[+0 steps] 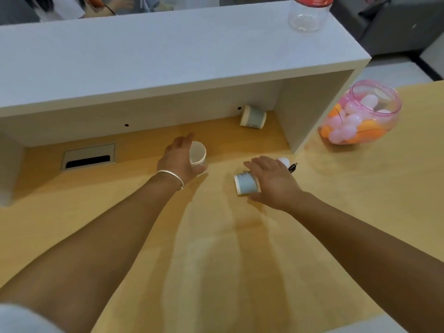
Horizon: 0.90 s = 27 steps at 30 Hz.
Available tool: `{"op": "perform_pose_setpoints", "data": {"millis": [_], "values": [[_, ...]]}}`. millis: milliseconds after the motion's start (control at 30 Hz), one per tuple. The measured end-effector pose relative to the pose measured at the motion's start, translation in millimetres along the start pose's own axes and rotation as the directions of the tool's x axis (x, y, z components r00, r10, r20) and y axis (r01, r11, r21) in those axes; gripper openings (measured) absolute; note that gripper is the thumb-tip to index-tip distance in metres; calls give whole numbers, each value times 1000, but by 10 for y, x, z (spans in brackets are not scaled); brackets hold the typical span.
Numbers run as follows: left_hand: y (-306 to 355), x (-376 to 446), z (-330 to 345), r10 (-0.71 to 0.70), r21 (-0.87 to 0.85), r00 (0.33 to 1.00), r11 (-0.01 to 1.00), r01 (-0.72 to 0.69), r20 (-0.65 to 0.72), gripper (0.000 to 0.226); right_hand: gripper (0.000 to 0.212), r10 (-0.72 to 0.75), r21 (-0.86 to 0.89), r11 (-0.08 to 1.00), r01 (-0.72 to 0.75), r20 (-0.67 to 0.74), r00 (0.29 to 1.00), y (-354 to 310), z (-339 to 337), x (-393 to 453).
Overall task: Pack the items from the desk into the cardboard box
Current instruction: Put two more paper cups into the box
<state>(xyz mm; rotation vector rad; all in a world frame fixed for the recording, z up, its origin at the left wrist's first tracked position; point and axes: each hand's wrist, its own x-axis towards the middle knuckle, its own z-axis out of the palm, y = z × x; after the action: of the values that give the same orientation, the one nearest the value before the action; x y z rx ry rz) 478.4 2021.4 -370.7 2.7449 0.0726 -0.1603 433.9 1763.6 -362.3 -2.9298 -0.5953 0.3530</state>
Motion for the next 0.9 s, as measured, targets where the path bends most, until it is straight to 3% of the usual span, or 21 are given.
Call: {"op": "perform_pose_setpoints", "data": {"millis": [167, 400, 700, 900], "values": [[-135, -138, -67, -2, -51, 999, 999, -1, -47, 75, 62, 1, -78, 997, -1, 4, 1000, -125, 21, 17], [-792, -701, -511, -3, -110, 985, 994, -17, -171, 70, 60, -65, -93, 994, 61, -38, 997, -782, -112, 44], [-2257, -1762, -1491, -103, -48, 940, 995, 93, -325, 73, 62, -178, -131, 977, 169, -61, 982, -2478, -309, 250], [-3324, -2641, -2194, -222, -86, 868, 975, 205, -444, 76, 63, -323, -118, 942, 314, -62, 945, -3948, -395, 462]]}}
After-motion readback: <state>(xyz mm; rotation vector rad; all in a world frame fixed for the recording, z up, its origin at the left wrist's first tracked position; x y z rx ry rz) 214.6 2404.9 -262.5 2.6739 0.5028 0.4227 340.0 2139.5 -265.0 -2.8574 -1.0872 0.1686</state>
